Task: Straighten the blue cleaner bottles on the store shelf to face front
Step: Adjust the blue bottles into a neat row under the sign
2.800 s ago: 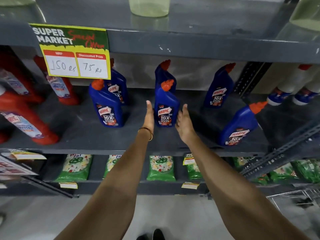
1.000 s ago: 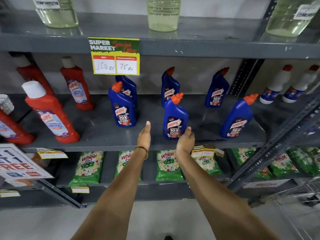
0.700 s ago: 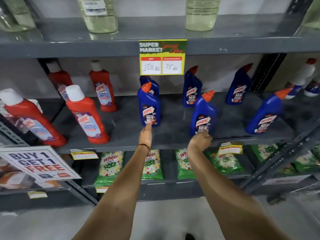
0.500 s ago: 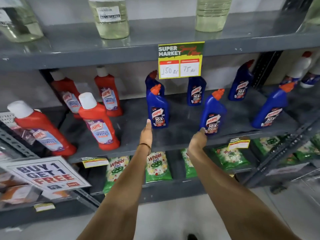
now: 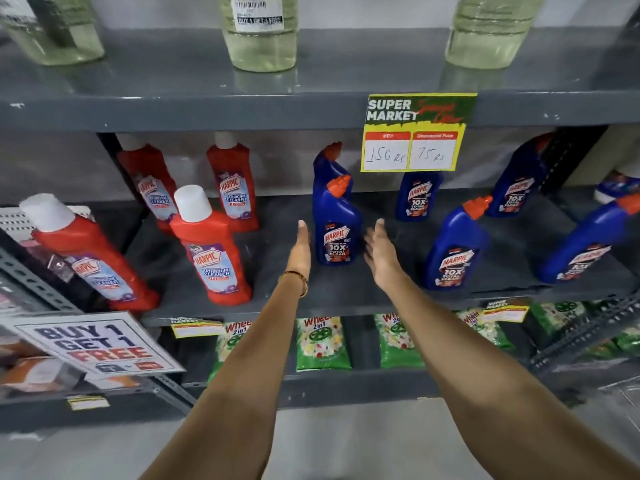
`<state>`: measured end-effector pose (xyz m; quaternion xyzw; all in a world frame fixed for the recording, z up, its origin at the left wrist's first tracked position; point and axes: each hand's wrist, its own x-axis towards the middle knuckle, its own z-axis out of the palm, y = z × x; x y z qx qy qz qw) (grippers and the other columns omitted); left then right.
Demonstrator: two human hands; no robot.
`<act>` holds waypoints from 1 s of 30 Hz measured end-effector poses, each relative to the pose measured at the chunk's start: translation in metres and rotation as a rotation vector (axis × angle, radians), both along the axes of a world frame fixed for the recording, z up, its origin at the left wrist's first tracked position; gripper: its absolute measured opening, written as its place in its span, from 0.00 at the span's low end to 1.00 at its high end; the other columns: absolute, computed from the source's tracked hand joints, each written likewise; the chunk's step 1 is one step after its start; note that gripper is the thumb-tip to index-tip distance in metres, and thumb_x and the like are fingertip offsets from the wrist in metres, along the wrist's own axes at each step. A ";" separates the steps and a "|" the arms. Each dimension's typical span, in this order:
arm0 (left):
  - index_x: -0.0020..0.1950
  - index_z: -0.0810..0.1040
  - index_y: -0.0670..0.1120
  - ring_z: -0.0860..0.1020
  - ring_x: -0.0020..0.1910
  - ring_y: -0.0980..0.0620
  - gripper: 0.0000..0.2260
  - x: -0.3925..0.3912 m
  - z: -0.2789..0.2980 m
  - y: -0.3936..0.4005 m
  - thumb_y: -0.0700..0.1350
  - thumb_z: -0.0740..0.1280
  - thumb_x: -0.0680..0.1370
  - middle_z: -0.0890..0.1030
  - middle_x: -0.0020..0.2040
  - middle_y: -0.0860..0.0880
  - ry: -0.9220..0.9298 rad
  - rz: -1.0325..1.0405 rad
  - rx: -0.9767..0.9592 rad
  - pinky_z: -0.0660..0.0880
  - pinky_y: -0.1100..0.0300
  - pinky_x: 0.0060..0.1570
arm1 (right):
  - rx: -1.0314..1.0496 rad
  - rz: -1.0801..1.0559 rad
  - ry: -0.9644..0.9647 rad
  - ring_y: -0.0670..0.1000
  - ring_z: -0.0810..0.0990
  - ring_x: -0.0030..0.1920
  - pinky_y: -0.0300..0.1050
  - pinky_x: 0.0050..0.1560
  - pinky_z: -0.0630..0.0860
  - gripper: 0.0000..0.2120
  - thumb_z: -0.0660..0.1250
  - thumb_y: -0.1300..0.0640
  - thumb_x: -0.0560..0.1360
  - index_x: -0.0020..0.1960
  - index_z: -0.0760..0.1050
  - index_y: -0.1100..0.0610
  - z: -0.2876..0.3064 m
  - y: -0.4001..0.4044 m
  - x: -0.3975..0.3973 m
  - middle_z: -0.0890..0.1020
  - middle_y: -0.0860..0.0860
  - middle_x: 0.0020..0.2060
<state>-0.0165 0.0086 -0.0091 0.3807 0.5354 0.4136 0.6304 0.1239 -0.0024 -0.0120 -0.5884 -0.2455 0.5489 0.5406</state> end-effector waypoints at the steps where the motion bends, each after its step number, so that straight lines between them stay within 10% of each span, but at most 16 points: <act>1: 0.72 0.63 0.46 0.67 0.69 0.48 0.32 0.003 0.002 0.002 0.65 0.47 0.76 0.67 0.72 0.48 -0.015 -0.007 0.004 0.64 0.58 0.61 | 0.004 0.026 0.005 0.53 0.59 0.75 0.49 0.73 0.55 0.33 0.46 0.36 0.77 0.74 0.58 0.55 0.000 0.004 0.001 0.62 0.53 0.75; 5: 0.67 0.70 0.46 0.76 0.46 0.57 0.27 0.015 0.000 0.011 0.62 0.50 0.78 0.75 0.60 0.49 -0.065 -0.020 0.028 0.74 0.67 0.44 | -0.009 0.120 0.007 0.51 0.65 0.71 0.47 0.66 0.61 0.32 0.47 0.35 0.76 0.73 0.61 0.53 -0.008 0.014 0.004 0.66 0.51 0.73; 11: 0.65 0.69 0.42 0.77 0.59 0.44 0.25 0.022 -0.006 0.021 0.59 0.54 0.77 0.76 0.63 0.41 0.027 0.015 0.039 0.72 0.46 0.63 | -0.011 0.158 -0.155 0.53 0.75 0.60 0.52 0.60 0.70 0.27 0.52 0.35 0.75 0.68 0.66 0.50 -0.020 0.019 0.006 0.74 0.52 0.66; 25: 0.44 0.69 0.50 0.76 0.41 0.56 0.09 0.003 -0.011 -0.034 0.54 0.60 0.77 0.77 0.44 0.52 -0.091 0.037 0.046 0.74 0.73 0.26 | 0.060 0.199 -0.220 0.54 0.76 0.62 0.55 0.65 0.72 0.37 0.60 0.29 0.65 0.67 0.66 0.50 -0.034 -0.028 0.006 0.75 0.52 0.65; 30: 0.44 0.69 0.49 0.77 0.42 0.55 0.09 -0.004 -0.014 -0.050 0.54 0.60 0.77 0.78 0.44 0.51 -0.101 0.009 0.060 0.75 0.71 0.29 | 0.079 0.169 -0.172 0.43 0.77 0.51 0.39 0.45 0.74 0.22 0.59 0.37 0.73 0.61 0.69 0.48 -0.032 -0.047 0.001 0.77 0.49 0.57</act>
